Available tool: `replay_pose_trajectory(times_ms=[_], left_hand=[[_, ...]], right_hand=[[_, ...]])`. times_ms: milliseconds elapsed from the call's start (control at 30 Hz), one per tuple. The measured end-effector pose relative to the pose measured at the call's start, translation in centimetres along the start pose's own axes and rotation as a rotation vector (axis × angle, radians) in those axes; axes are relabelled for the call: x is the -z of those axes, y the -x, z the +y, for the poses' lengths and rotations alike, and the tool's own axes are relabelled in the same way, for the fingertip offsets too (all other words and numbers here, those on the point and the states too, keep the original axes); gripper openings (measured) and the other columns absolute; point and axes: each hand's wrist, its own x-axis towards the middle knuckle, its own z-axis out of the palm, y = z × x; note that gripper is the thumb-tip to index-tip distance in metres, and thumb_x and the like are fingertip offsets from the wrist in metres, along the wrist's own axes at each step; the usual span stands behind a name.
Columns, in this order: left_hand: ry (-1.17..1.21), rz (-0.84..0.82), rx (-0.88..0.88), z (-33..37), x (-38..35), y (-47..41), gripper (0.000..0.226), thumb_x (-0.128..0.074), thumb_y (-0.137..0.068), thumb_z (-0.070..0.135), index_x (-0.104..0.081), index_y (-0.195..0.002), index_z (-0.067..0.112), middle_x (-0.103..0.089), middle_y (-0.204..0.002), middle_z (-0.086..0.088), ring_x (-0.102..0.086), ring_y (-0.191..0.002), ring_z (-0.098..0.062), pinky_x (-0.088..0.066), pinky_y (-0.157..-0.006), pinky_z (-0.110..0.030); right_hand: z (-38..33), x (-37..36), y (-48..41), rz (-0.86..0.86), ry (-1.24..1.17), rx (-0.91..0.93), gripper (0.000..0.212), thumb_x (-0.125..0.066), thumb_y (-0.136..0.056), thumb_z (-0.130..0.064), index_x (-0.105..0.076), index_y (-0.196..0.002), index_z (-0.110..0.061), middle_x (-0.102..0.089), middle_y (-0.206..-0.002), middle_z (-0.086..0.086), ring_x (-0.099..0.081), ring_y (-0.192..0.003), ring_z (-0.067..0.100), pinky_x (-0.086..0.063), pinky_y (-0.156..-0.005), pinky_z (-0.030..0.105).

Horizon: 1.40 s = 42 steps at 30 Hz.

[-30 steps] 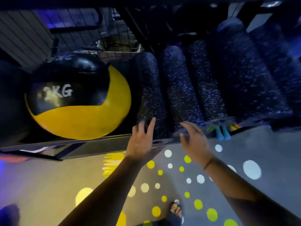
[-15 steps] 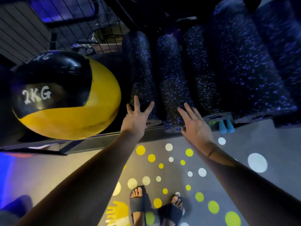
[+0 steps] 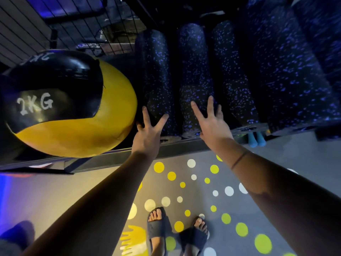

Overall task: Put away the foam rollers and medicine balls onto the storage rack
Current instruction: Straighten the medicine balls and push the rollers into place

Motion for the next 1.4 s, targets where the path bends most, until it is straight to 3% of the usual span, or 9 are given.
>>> replay_pose_trajectory(times_ms=[233, 667, 800, 1000, 1133, 1200, 1267, 1333, 1400], left_hand=[[0.047, 0.032, 0.003, -0.1, 0.1, 0.0, 0.098, -0.068, -0.092, 0.015, -0.001, -0.154, 0.051, 0.010, -0.166, -0.026, -0.051, -0.130, -0.053, -0.058, -0.083, -0.045], [0.074, 0.078, 0.016, 0.9, -0.7, 0.4, 0.099, -0.055, -0.095, 0.004, 0.009, -0.152, 0.054, 0.023, -0.166, -0.020, -0.029, -0.145, -0.054, -0.056, -0.097, -0.049], [0.037, 0.078, 0.034, 1.5, -0.8, 0.1, 0.102, -0.054, -0.096, 0.003, 0.014, -0.152, 0.053, 0.024, -0.164, -0.023, -0.024, -0.146, -0.056, -0.052, -0.102, -0.049], [0.048, -0.016, 0.066, 2.2, 0.0, 0.1, 0.097, -0.054, -0.099, 0.012, 0.013, -0.153, 0.056, 0.031, -0.163, -0.018, -0.014, -0.150, -0.055, -0.042, -0.110, -0.053], [0.095, -0.118, -0.020, 0.9, 1.9, 1.7, 0.109, -0.066, -0.093, 0.023, 0.020, -0.151, 0.057, 0.021, -0.167, -0.017, -0.011, -0.152, -0.048, -0.032, -0.118, -0.056], [0.169, -0.091, -0.065, -0.5, 4.3, 3.2, 0.099, -0.063, -0.094, 0.025, 0.009, -0.158, 0.050, 0.002, -0.169, -0.018, -0.018, -0.152, -0.042, -0.035, -0.118, -0.050], [0.277, 0.035, -0.035, -2.6, 6.1, 5.1, 0.077, -0.058, -0.095, 0.024, -0.020, -0.160, 0.035, -0.030, -0.159, -0.015, -0.035, -0.142, -0.035, -0.042, -0.110, -0.046], [0.391, 0.176, 0.093, -5.4, 7.0, 7.2, 0.054, -0.057, -0.093, 0.023, -0.047, -0.146, 0.023, -0.049, -0.136, -0.010, -0.050, -0.125, -0.032, -0.049, -0.092, -0.045], [0.507, 0.290, 0.288, -8.9, 7.2, 9.1, 0.036, -0.058, -0.093, 0.022, -0.058, -0.128, 0.020, -0.053, -0.124, -0.007, -0.058, -0.111, -0.033, -0.050, -0.076, -0.045]], right_hand=[[0.1, -1.2, 1.1, 0.047, 0.030, 0.041, 0.114, -0.078, -0.085, -0.017, 0.006, -0.161, -0.034, 0.005, -0.167, 0.022, -0.022, -0.147, 0.054, -0.050, -0.103, 0.048], [2.9, -3.3, 0.3, 0.088, 0.149, 0.204, 0.111, -0.071, -0.089, -0.017, 0.013, -0.159, -0.036, 0.020, -0.164, 0.026, -0.009, -0.146, 0.061, -0.030, -0.119, 0.060], [3.7, -2.7, -0.2, 0.038, 0.241, 0.294, 0.084, -0.061, -0.096, -0.014, -0.012, -0.162, -0.030, 0.020, -0.165, 0.023, 0.002, -0.146, 0.062, -0.020, -0.120, 0.064], [3.0, -2.4, 0.0, -0.028, 0.271, 0.287, 0.076, -0.054, -0.094, -0.005, -0.019, -0.160, -0.021, 0.022, -0.165, 0.022, 0.007, -0.145, 0.063, -0.015, -0.118, 0.069], [1.7, 0.0, 0.8, -0.107, 0.208, 0.188, 0.092, -0.054, -0.099, -0.036, 0.017, -0.158, -0.036, 0.030, -0.162, 0.020, 0.006, -0.148, 0.057, -0.009, -0.118, 0.070], [0.7, 2.2, 1.5, -0.150, 0.151, 0.182, 0.088, -0.049, -0.099, -0.047, 0.016, -0.157, -0.039, 0.029, -0.164, 0.014, 0.012, -0.150, 0.051, -0.004, -0.116, 0.073], [-0.9, 4.8, 2.0, -0.133, 0.083, 0.198, 0.078, -0.044, -0.100, -0.045, 0.004, -0.161, -0.035, 0.023, -0.167, 0.011, 0.015, -0.152, 0.045, 0.001, -0.119, 0.070], [-3.3, 7.9, 1.8, -0.049, -0.035, 0.242, 0.065, -0.042, -0.103, -0.038, -0.018, -0.161, -0.025, 0.013, -0.169, 0.011, 0.011, -0.155, 0.038, 0.001, -0.124, 0.059], [-6.9, 11.0, 0.7, 0.048, -0.202, 0.277, 0.055, -0.045, -0.104, -0.031, -0.035, -0.156, -0.017, -0.002, -0.170, 0.013, 0.000, -0.156, 0.034, -0.005, -0.126, 0.050]])
